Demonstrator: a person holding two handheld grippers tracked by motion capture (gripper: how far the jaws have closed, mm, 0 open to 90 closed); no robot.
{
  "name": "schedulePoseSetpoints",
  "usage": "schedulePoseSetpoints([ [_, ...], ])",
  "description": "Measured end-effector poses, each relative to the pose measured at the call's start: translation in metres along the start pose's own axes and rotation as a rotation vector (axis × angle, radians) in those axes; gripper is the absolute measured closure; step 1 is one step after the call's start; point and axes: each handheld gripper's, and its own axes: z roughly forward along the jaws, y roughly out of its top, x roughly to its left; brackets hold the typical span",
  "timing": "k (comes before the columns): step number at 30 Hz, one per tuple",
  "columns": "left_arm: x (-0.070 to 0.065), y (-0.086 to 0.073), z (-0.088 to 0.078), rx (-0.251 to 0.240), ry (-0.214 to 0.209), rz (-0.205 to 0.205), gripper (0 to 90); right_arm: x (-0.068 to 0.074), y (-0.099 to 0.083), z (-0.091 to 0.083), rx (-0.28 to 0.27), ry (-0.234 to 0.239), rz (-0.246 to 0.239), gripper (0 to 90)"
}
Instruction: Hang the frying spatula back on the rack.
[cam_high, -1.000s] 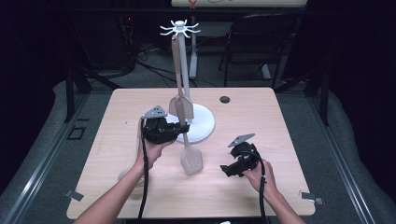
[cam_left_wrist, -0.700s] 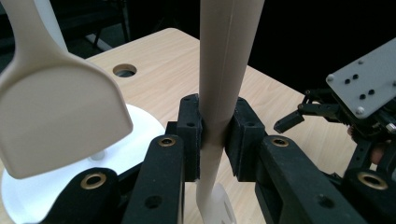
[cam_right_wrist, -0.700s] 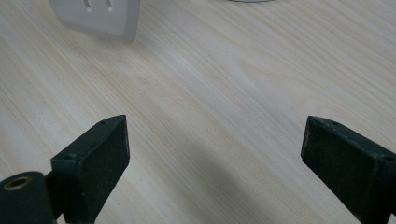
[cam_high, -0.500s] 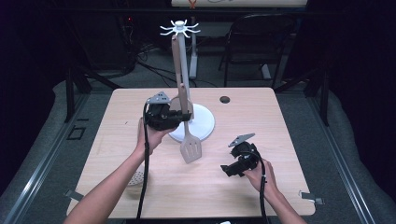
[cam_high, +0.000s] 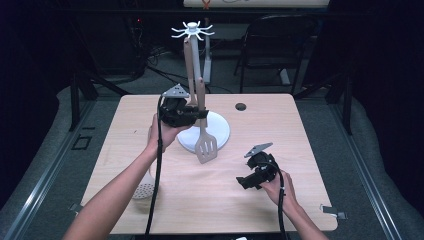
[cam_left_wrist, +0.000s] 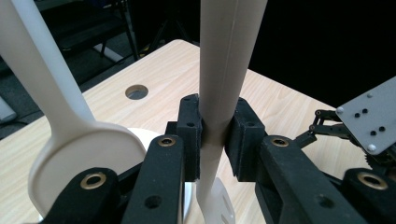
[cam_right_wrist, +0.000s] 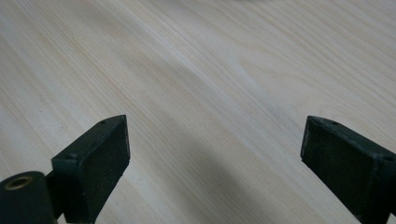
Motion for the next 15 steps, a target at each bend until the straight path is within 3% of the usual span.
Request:
schedulePoseSetpoints([
  [15,0.004,0.022,0.006,0.02,0.009,0.034,77.1,0.0,0.001,-0.001,0.012,-0.005,-0.009,7.7],
])
